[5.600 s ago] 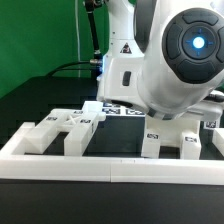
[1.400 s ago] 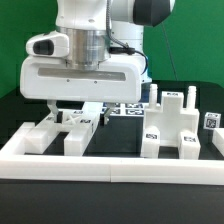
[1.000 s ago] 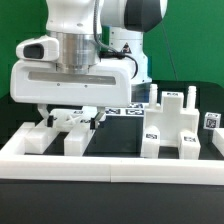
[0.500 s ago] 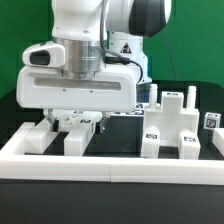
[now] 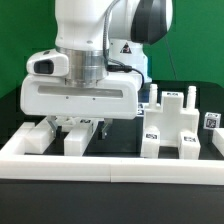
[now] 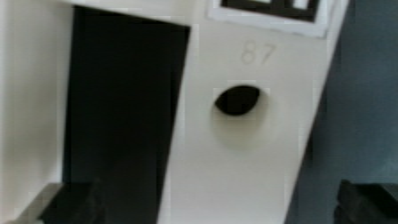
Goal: Assemble chair
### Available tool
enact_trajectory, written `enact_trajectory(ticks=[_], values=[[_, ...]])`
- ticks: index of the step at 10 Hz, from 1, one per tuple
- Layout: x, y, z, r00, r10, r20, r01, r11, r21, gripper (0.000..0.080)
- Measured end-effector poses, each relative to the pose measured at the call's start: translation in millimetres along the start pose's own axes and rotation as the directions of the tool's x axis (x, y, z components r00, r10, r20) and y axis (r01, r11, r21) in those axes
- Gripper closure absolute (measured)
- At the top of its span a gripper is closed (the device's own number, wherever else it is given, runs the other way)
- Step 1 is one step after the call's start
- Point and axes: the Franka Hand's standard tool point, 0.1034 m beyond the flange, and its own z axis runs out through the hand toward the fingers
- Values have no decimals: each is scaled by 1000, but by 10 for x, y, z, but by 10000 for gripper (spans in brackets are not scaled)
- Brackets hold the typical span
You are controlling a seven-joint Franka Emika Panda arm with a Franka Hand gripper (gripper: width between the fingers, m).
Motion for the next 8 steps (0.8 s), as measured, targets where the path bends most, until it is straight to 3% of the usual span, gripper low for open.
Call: enact_trajectory(ticks=[7, 8], values=[[-61, -9, 79, 1000, -2, 14, 2, 1000, 1, 151], [-61, -9, 80, 1000, -2, 14, 2, 1000, 1, 288]])
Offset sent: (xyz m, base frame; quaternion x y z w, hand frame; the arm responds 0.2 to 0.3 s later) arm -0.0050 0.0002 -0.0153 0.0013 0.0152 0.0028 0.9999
